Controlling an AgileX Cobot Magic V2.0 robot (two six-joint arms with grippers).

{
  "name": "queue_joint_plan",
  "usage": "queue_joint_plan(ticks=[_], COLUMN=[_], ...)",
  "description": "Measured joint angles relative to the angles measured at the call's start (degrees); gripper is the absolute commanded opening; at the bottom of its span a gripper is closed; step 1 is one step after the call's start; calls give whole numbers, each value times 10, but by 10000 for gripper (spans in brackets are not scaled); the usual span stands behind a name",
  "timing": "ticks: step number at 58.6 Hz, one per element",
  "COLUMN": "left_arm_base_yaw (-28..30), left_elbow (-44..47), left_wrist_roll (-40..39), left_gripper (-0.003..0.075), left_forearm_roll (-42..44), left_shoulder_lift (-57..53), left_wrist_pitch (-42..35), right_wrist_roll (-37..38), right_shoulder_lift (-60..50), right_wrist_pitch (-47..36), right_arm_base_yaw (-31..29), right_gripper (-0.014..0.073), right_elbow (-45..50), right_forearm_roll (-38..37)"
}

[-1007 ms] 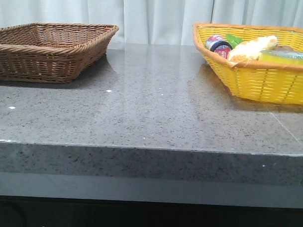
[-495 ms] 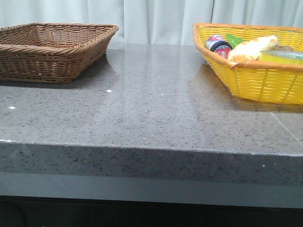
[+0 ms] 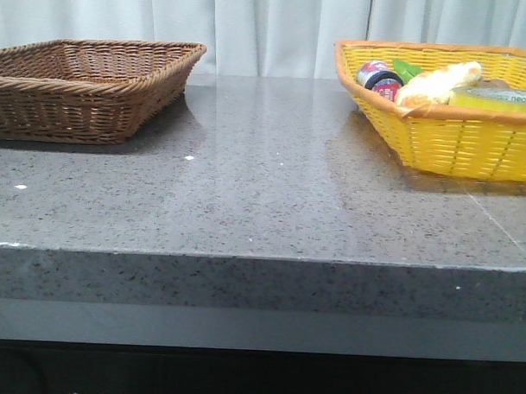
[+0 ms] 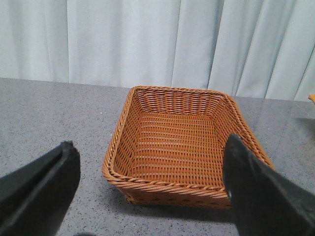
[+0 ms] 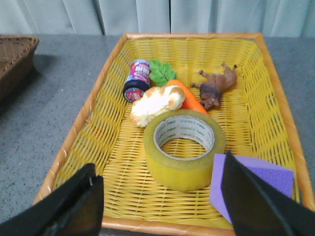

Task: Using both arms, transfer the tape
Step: 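Lower the right gripper into the yellow basket around the tape roll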

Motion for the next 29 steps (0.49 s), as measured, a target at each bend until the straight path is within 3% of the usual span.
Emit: queue_joint_plan(ticks=[13,29], left_arm_base_yaw=[0,0], left_elbow=[0,0], left_wrist_roll=[0,0], left_gripper=[586,586], left_forearm_roll=[0,0], left_shoulder_lift=[0,0], left_wrist_pitch=[0,0], right_wrist_roll=[0,-7], right_shoulder_lift=[159,319], right_wrist_pitch=[92,130], right_arm_base_yaw=[0,24], right_gripper=[528,528], right_elbow=[-129,-228], right_forearm_roll=[0,0])
